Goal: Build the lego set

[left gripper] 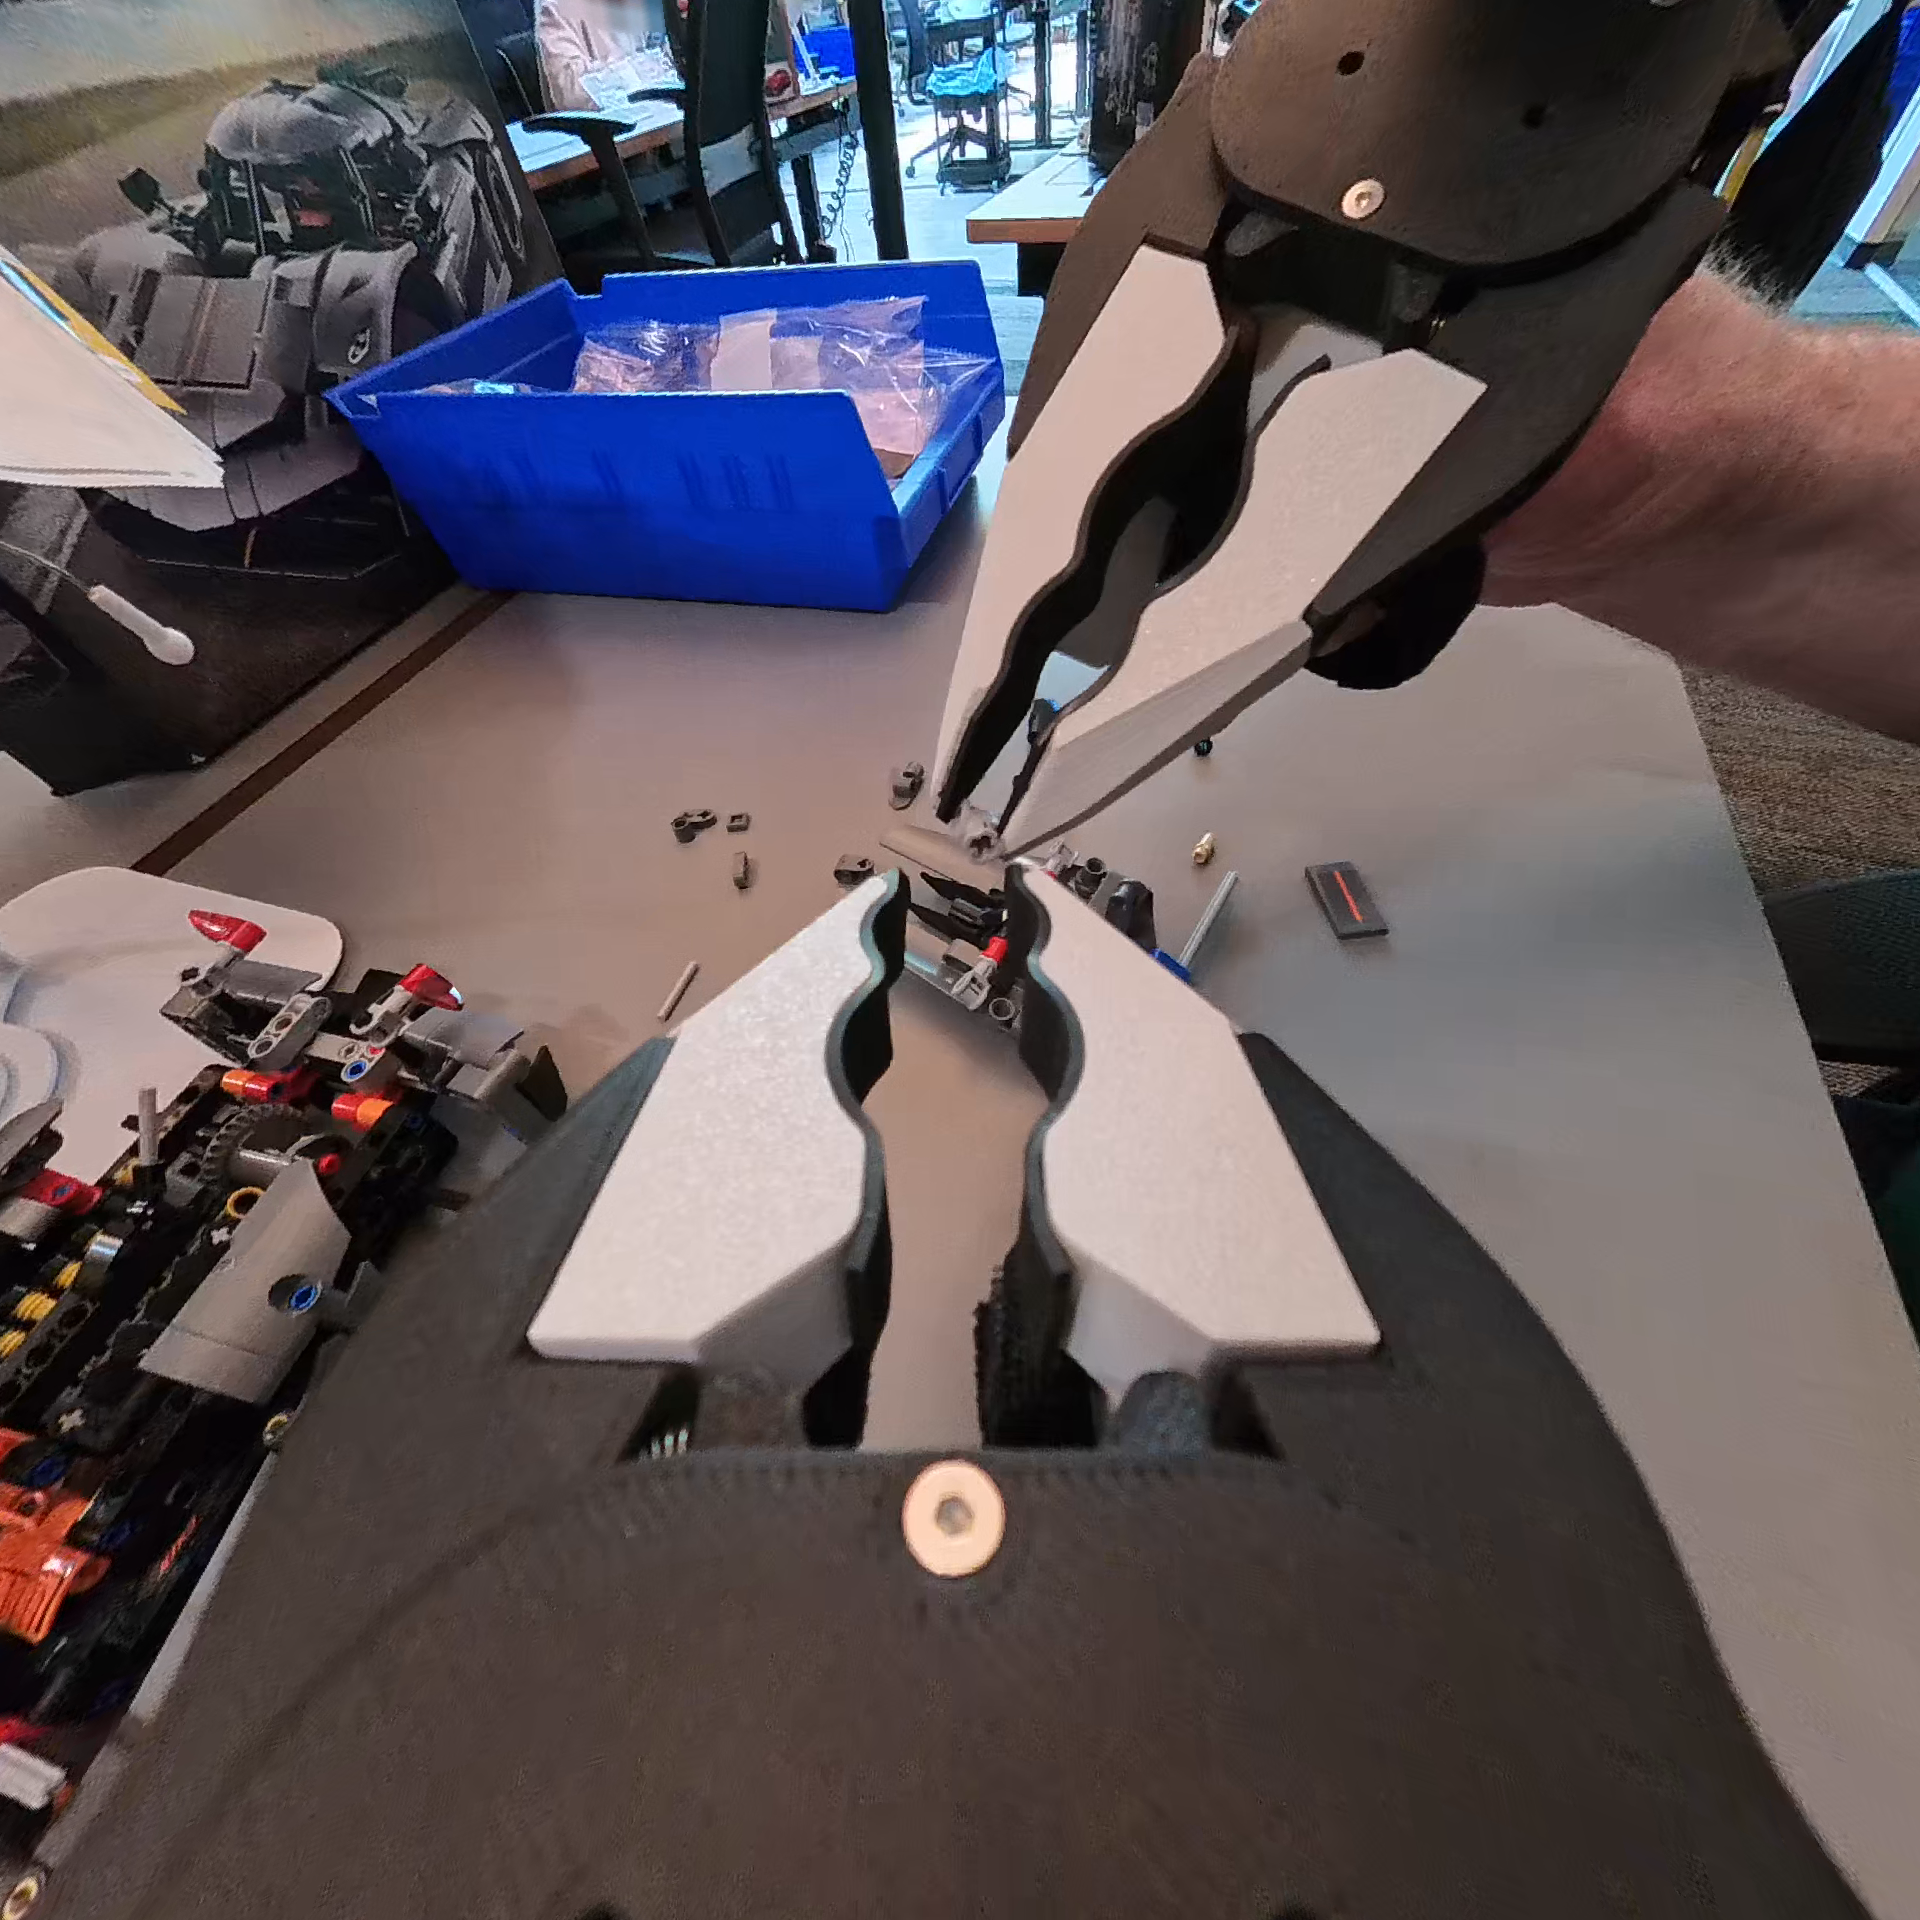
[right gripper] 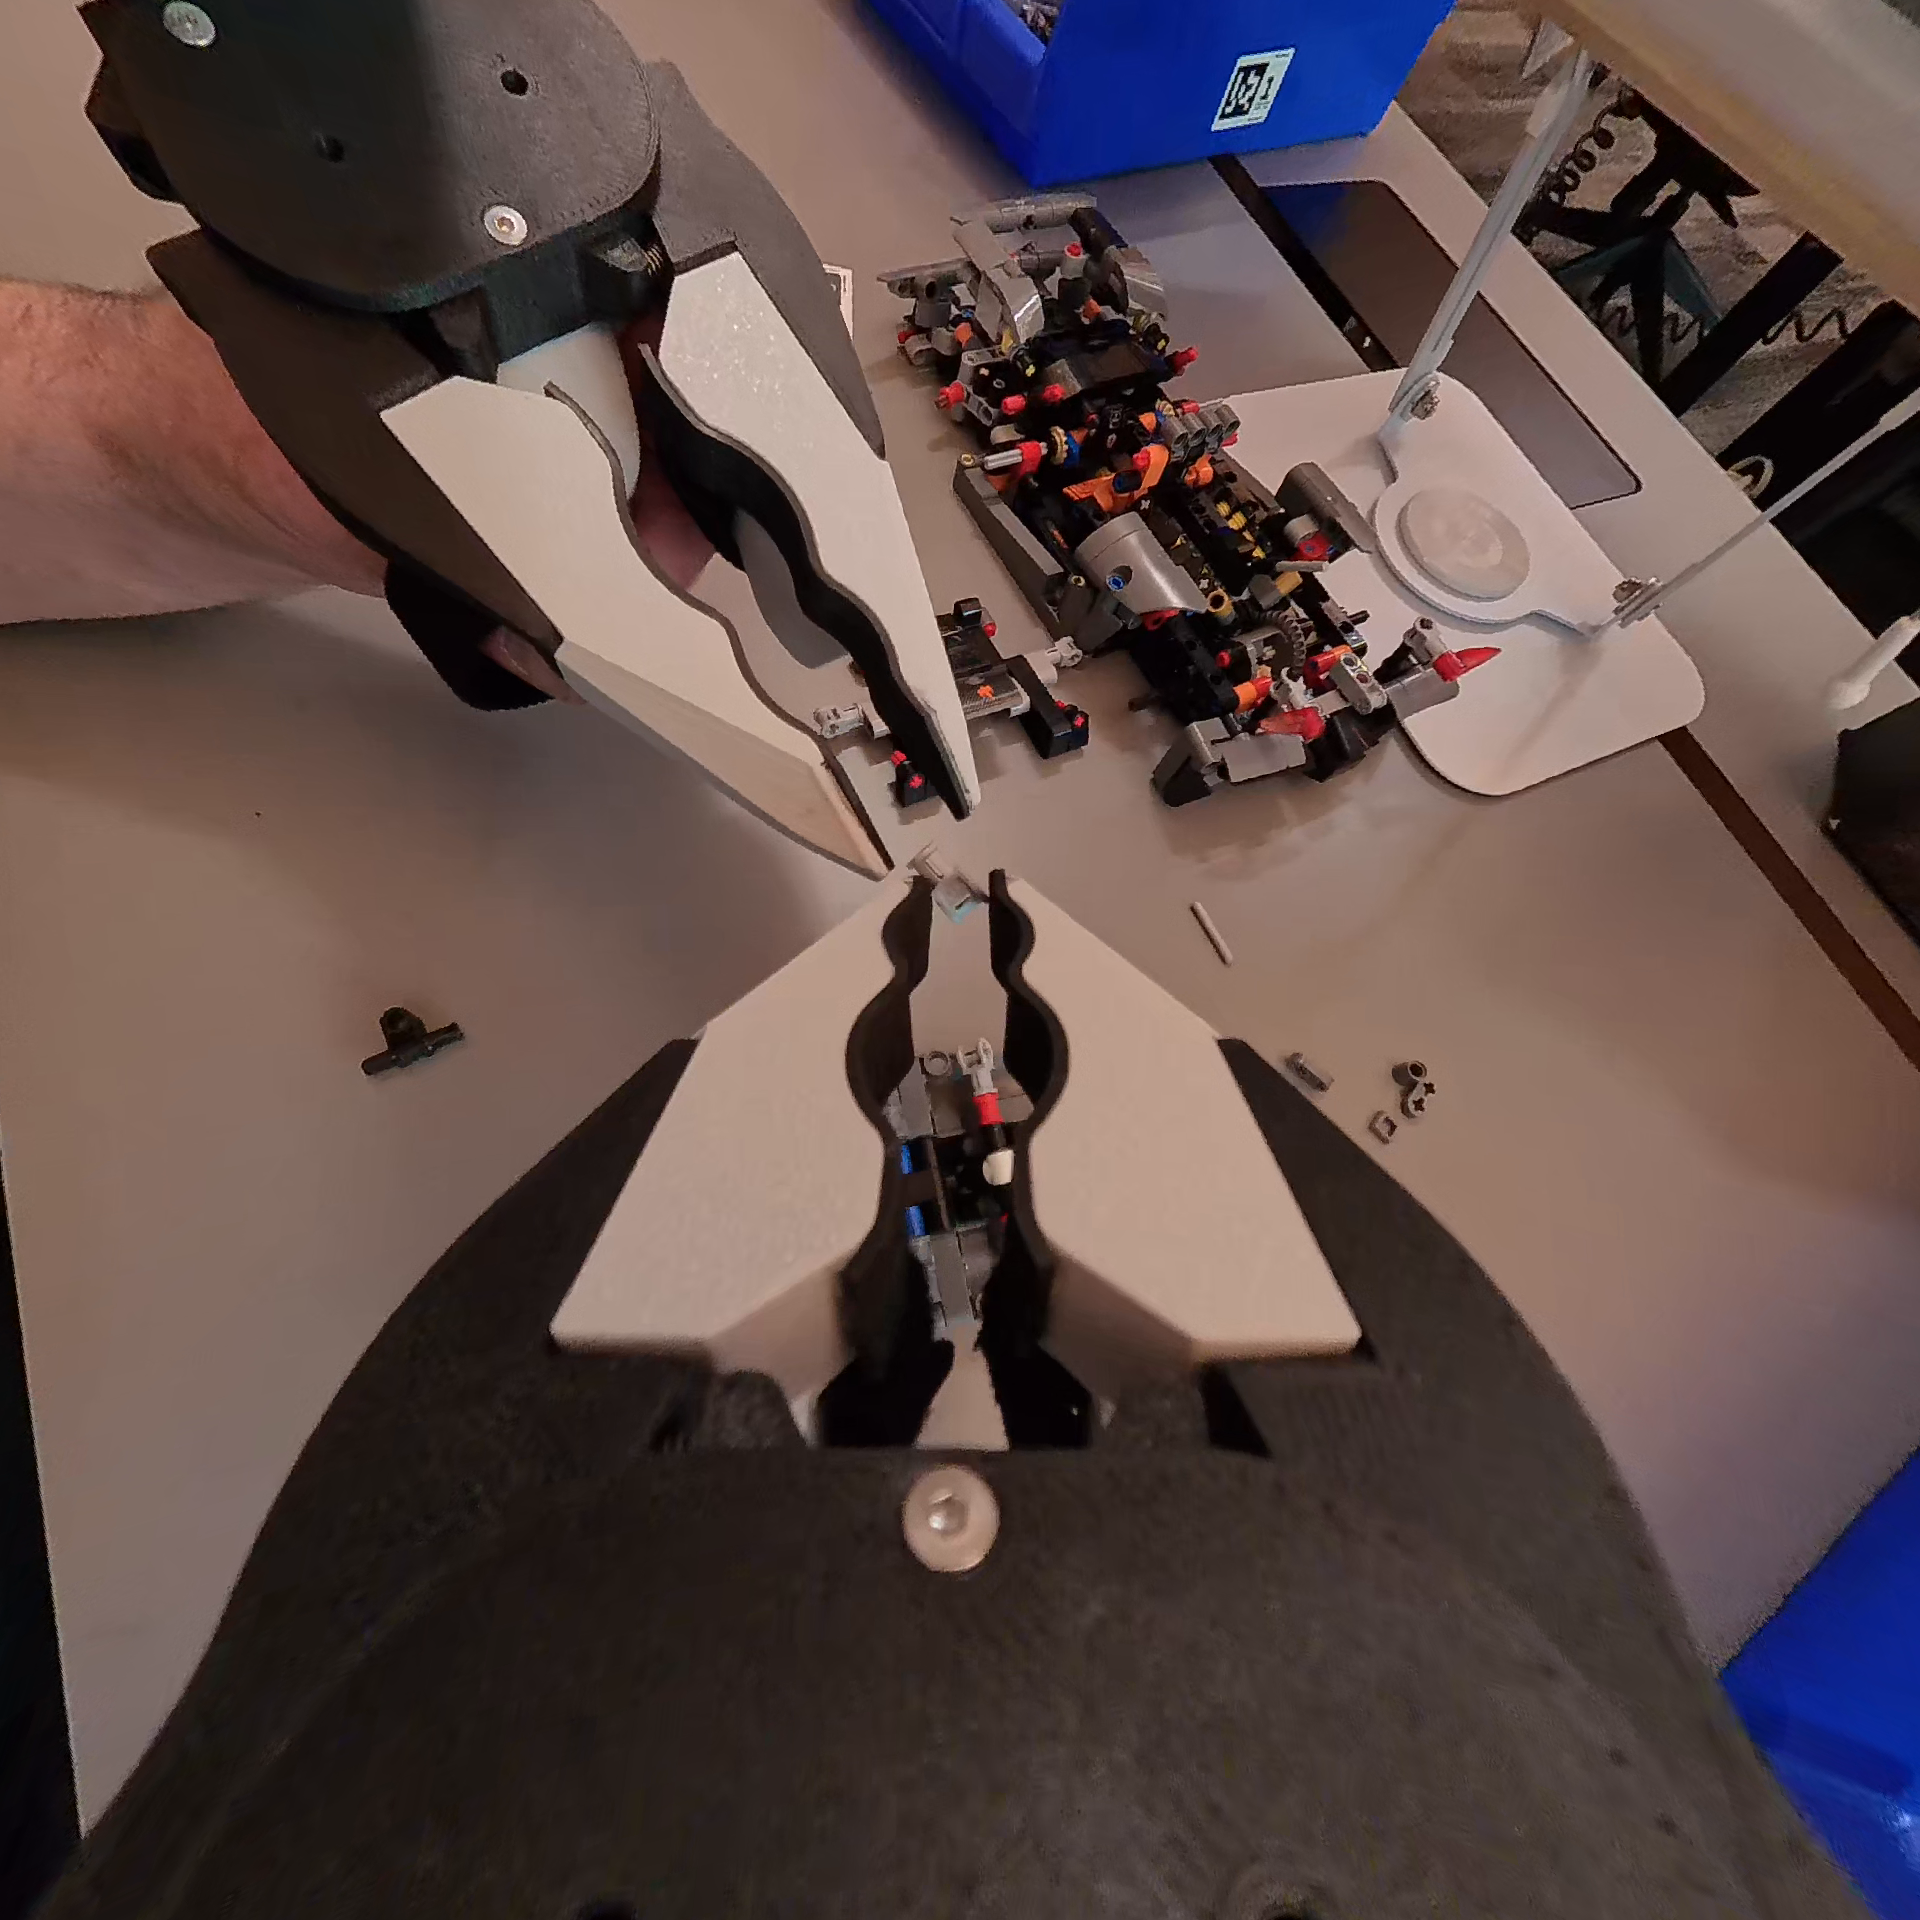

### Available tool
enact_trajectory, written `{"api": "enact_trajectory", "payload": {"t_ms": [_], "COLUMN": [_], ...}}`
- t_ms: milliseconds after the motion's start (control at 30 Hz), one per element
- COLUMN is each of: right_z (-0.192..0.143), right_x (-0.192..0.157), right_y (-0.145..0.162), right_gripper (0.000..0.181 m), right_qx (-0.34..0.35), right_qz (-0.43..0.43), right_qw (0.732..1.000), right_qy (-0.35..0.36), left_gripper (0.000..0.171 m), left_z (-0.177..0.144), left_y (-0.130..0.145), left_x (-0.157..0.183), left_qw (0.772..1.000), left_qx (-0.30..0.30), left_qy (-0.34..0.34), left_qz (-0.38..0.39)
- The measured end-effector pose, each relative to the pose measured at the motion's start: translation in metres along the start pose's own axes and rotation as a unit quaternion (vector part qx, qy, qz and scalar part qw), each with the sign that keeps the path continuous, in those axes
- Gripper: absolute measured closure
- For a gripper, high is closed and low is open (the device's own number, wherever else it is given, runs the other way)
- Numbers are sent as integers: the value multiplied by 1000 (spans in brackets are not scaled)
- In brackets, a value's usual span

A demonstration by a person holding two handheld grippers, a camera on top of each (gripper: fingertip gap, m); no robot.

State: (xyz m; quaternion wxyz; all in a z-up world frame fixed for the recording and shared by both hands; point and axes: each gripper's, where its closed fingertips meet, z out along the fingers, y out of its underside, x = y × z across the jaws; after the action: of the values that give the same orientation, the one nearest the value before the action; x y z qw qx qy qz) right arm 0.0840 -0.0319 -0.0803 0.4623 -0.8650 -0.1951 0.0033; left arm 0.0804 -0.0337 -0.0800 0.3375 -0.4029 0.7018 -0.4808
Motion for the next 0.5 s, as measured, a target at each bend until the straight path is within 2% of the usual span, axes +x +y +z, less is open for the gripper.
{"api": "enact_trajectory", "payload": {"t_ms": [500], "right_z": [2], "right_x": [1], "right_y": [4], "right_gripper": [172], "right_qx": [1], "right_qz": [4], "right_qw": [1000], "right_qy": [-7], "left_gripper": [155], "left_z": [3], "left_y": [3], "left_x": [-2], "left_qw": [1000], "left_qx": [-4], "left_qy": [-4], "left_qz": [3]}}
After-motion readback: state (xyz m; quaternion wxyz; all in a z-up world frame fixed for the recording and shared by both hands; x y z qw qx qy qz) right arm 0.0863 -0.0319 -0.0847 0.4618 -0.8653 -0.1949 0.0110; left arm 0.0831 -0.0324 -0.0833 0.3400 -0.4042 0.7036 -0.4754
